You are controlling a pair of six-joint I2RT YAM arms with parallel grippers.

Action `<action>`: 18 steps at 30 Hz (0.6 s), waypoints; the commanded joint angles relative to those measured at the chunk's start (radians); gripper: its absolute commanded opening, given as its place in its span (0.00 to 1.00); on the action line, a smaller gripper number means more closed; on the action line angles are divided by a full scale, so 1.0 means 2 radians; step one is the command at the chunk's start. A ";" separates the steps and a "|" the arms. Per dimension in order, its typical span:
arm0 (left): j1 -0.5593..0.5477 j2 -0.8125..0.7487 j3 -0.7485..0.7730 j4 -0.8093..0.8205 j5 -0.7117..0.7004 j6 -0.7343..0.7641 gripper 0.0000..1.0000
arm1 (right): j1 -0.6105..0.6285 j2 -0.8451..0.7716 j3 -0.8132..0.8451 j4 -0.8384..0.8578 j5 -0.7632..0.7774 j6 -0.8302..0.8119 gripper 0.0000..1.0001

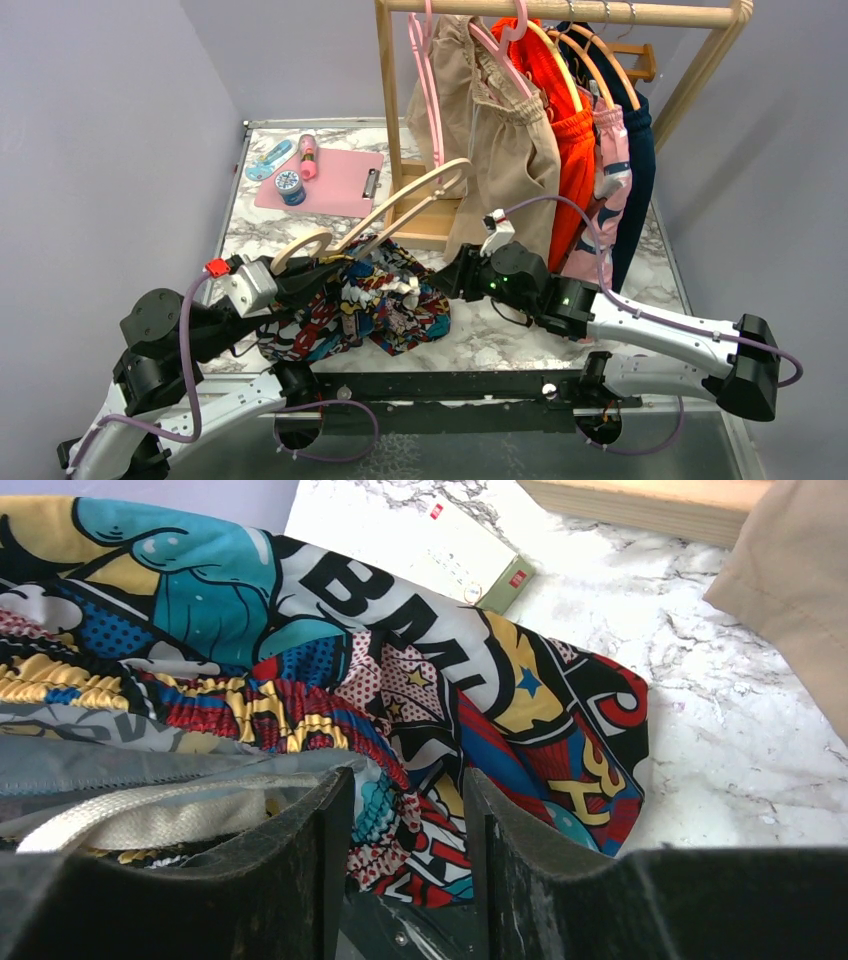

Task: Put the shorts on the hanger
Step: Hang the shorts on the hanger.

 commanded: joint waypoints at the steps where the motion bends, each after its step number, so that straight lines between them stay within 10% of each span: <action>1: 0.001 -0.005 0.022 0.025 0.015 -0.002 0.00 | -0.003 0.003 -0.009 0.023 -0.013 0.002 0.45; 11: 0.001 0.003 0.029 0.025 0.021 -0.006 0.00 | -0.002 0.008 -0.017 0.030 -0.020 -0.001 0.37; 18: 0.001 0.002 0.025 0.022 0.025 -0.013 0.00 | -0.002 -0.020 0.007 -0.012 0.024 -0.030 0.01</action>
